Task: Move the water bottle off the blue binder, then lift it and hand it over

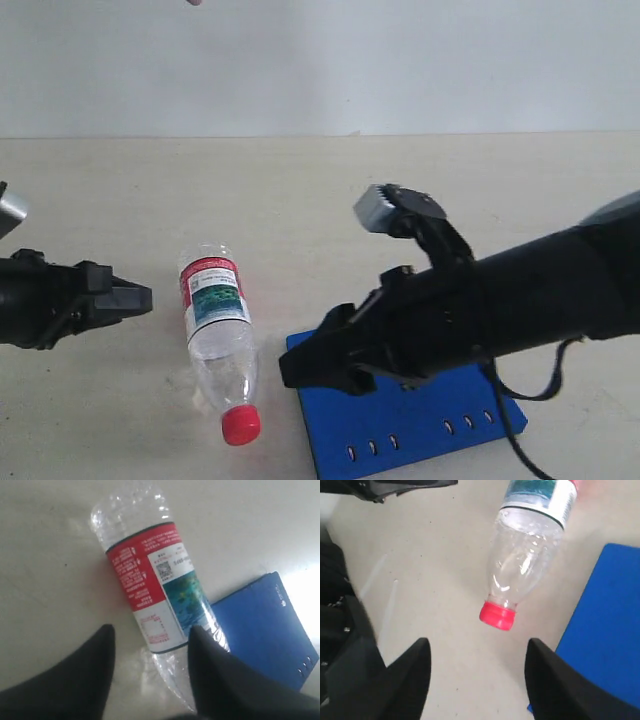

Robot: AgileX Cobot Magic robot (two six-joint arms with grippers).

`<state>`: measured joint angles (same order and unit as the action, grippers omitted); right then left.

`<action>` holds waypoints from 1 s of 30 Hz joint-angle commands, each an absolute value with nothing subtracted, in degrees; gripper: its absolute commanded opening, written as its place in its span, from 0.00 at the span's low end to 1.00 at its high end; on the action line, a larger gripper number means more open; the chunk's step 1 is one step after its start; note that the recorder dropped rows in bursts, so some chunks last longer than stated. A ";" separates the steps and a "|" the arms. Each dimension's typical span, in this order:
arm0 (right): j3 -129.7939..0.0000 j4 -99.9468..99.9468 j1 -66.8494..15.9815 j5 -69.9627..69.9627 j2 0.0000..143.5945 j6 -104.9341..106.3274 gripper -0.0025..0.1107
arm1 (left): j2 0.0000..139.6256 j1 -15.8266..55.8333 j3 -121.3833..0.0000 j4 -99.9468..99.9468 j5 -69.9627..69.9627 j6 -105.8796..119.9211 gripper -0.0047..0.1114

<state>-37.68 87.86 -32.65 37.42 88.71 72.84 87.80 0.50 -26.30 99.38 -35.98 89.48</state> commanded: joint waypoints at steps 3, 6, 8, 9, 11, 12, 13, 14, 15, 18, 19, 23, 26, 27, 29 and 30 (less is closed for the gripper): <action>-43.67 88.57 -37.27 30.21 93.97 73.22 0.48 | 73.98 0.54 -26.48 96.08 -31.16 92.95 0.18; -43.96 87.95 -37.27 28.23 95.67 71.42 0.48 | 63.70 0.54 -26.48 94.06 -25.03 93.04 0.10; -43.96 87.95 -37.27 29.23 97.10 71.54 0.48 | 56.54 0.54 -26.48 92.42 -20.08 93.04 0.10; -43.96 87.95 -37.27 30.34 97.91 72.12 0.48 | 52.74 0.54 -26.48 91.34 -17.31 93.04 0.10; -44.08 87.95 -37.27 31.49 99.17 72.52 0.48 | 46.57 0.54 -26.48 90.10 -12.07 93.04 0.10; -44.08 87.95 -37.27 31.14 99.77 72.52 0.48 | 43.62 0.54 -26.22 89.97 -9.78 93.04 0.10; -44.08 87.95 -37.27 30.83 100.28 72.52 0.48 | 41.14 0.54 -25.90 89.97 -8.18 93.04 0.10; -44.08 88.07 -37.27 30.48 100.83 72.52 0.48 | 38.84 0.54 -25.31 89.97 -6.07 93.04 0.10; -44.18 88.18 -37.27 30.48 101.35 72.52 0.48 | 36.87 0.54 -24.43 89.97 -4.57 93.04 0.10; -44.16 88.40 -37.27 31.66 102.50 72.52 0.48 | 32.98 0.54 -19.90 90.18 -1.35 92.92 0.10; -44.16 88.67 -37.27 32.18 102.77 72.78 0.48 | 32.11 0.54 -17.85 90.18 -0.51 92.14 0.10; -44.16 89.90 -37.27 32.72 103.45 73.39 0.48 | 31.00 0.54 -10.27 92.19 5.55 86.09 0.10; -44.16 91.29 -37.27 33.19 103.45 74.79 0.48 | 31.00 0.54 -7.17 94.75 12.04 81.00 0.10; -44.29 91.70 -37.27 33.64 103.55 75.46 0.48 | 31.00 0.54 -6.63 95.09 13.61 80.73 0.10; -45.31 91.85 -37.71 34.04 103.58 75.59 0.48 | 31.00 0.54 -6.41 95.09 15.71 80.73 0.10; -45.84 91.85 -38.04 33.52 103.58 75.74 0.48 | 31.00 0.54 -6.41 95.09 15.71 80.73 0.10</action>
<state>-44.38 91.09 -37.25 33.11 103.50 74.54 31.54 0.50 -6.88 94.02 13.17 82.06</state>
